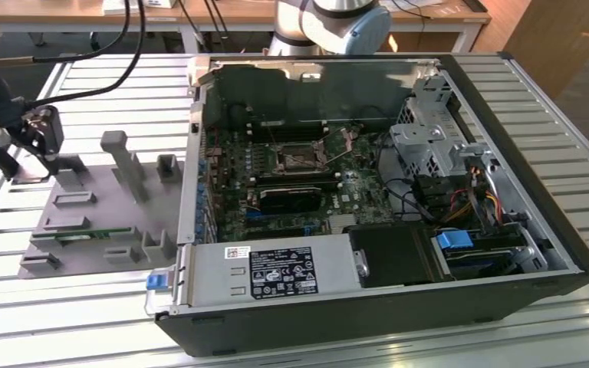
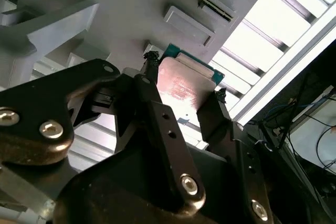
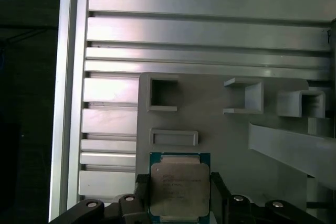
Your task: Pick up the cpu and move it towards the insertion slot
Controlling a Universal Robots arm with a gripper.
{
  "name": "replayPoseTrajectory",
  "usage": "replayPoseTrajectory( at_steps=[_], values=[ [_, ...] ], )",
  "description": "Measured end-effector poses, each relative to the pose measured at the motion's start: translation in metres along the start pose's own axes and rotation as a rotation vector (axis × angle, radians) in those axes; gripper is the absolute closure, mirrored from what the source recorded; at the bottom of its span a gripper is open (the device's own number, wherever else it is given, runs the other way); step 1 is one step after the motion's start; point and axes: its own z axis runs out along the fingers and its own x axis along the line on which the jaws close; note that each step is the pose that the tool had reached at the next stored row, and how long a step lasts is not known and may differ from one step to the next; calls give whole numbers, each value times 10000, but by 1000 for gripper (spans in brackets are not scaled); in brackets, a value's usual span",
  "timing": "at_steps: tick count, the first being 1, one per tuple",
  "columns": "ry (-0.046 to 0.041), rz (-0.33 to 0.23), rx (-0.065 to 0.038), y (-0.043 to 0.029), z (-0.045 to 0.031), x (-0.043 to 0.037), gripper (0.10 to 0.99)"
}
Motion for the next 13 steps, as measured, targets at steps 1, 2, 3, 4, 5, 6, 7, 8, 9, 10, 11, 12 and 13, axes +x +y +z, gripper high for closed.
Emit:
replayPoseTrajectory(
  at_steps=[1, 2, 3, 4, 5, 6, 7, 8, 9, 10, 11, 12, 13],
  values=[
    [0, 0, 0, 1, -25, 0, 545],
    [1, 0, 1, 2, -50, 0, 545],
    [1, 0, 1, 3, -74, -1, 545],
    [0, 0, 1, 4, -98, -1, 545],
    [-1, 0, 0, 5, -122, -1, 545],
    [-1, 0, 0, 6, -148, -2, 545],
    [-1, 0, 0, 7, -172, -2, 545],
    [-2, 0, 0, 8, -195, -2, 545],
    [-1, 0, 0, 9, -218, -3, 545],
    [-1, 0, 1, 10, -241, -3, 545],
    [-3, 0, 0, 11, -264, -3, 545],
    [-2, 0, 1, 12, -289, -3, 545],
    [-1, 0, 1, 13, -309, -4, 545]
  ],
)
